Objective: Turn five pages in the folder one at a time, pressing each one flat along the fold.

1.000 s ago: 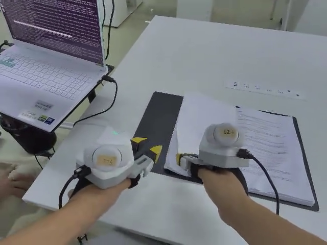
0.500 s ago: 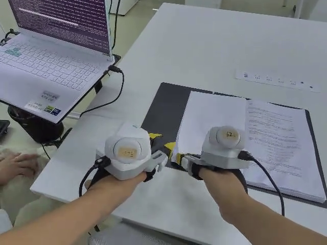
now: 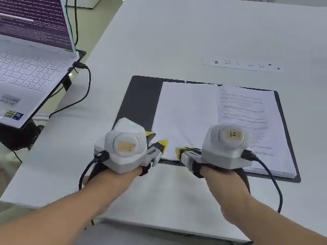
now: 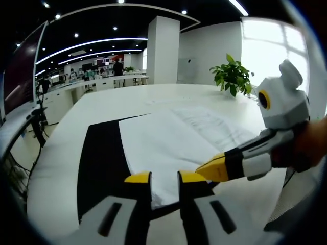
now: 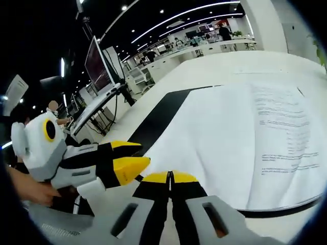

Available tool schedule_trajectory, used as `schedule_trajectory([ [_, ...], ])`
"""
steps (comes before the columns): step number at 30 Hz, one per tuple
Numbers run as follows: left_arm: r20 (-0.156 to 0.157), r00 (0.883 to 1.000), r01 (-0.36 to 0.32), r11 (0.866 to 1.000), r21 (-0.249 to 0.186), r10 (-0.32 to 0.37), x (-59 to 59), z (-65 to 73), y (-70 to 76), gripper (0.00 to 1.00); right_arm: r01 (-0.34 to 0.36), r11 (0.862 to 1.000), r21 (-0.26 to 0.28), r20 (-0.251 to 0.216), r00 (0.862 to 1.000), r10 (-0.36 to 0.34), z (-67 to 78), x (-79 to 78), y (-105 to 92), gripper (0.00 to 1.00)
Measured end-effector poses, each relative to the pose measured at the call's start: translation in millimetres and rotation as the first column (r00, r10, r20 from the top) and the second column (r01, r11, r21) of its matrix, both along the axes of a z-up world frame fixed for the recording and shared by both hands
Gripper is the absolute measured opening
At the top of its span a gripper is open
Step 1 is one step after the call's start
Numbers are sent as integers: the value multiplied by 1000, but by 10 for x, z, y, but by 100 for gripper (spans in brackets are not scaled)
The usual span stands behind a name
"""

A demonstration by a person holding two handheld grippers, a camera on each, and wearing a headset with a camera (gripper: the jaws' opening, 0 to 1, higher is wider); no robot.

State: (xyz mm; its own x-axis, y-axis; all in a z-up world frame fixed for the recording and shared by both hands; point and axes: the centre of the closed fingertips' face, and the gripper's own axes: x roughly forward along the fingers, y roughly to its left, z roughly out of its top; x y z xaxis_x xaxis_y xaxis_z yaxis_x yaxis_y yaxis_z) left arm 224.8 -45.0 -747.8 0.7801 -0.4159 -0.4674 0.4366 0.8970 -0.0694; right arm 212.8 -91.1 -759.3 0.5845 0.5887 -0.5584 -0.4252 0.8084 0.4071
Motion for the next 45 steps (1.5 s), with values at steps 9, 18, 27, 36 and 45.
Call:
schedule_trajectory([
  [9, -54, 998, -31, 996, 82, 36, -9, -364, -30, 18, 74, 997, 22, 29, 997, -74, 36, 225, -379, 0],
  [18, 5, 998, -58, 996, 75, 58, -43, -402, 9, 18, 98, 995, 27, 134, 986, -101, 67, 634, -582, 0],
  [27, 21, 998, -59, 996, 64, 58, -33, -408, 11, 18, 87, 995, -42, 233, 970, -75, -17, 1108, -673, 0],
  [36, 27, 997, -67, 996, 53, 66, -21, -424, 15, 18, 101, 993, -59, 232, 969, -85, -76, 1209, -670, 0],
  [45, 35, 997, -71, 997, 43, 70, -24, -425, 18, 18, 115, 991, -69, 268, 959, -92, -55, 1438, -678, 0],
])
